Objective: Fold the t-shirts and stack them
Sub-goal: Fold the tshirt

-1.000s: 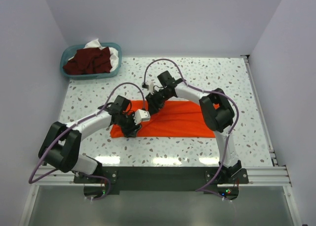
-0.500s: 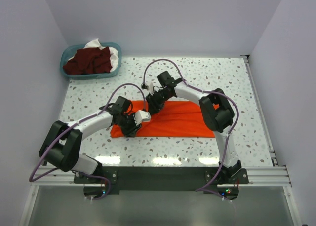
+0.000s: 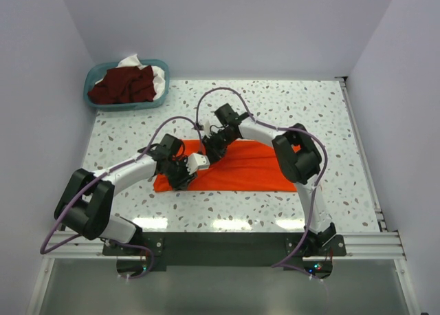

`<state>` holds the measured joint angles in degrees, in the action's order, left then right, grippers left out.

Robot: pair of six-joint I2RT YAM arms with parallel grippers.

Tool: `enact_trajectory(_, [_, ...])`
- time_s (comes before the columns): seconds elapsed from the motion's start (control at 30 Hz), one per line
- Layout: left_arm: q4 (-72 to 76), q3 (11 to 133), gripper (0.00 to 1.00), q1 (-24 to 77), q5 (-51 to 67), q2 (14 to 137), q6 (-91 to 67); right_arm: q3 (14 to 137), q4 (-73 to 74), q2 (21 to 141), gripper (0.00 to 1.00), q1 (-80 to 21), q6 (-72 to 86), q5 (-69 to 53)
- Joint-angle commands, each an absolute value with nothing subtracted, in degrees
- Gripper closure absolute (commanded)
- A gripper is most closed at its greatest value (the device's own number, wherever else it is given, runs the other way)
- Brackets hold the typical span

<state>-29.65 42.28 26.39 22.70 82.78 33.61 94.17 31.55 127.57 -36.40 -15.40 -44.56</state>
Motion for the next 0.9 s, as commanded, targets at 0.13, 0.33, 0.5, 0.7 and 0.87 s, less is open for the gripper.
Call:
enact_trajectory(0.13, [-30.31,43.50,0.81,26.54,25.49,81.39,34.36,94.92,32.96,125.08,1.00,-36.56,-16.88,-46.67])
enact_trajectory(0.33, [-35.58,46.57,0.99,26.63,28.21,79.98,35.33,93.34,33.14,121.04,1.00,-36.47,-16.79,-47.55])
enact_trajectory(0.5, [-38.93,48.86,1.00,27.24,31.11,79.98,35.25,91.76,34.01,119.97,1.00,-36.04,-18.02,-47.37])
enact_trajectory(0.7, [-41.30,50.01,1.00,30.41,31.99,80.77,34.98,90.70,34.72,119.71,1.00,-34.89,-18.54,-47.64])
enact_trajectory(0.87, [-43.15,50.27,1.00,33.13,32.34,80.86,35.51,88.69,35.51,118.74,1.00,-34.02,-19.95,-47.99])
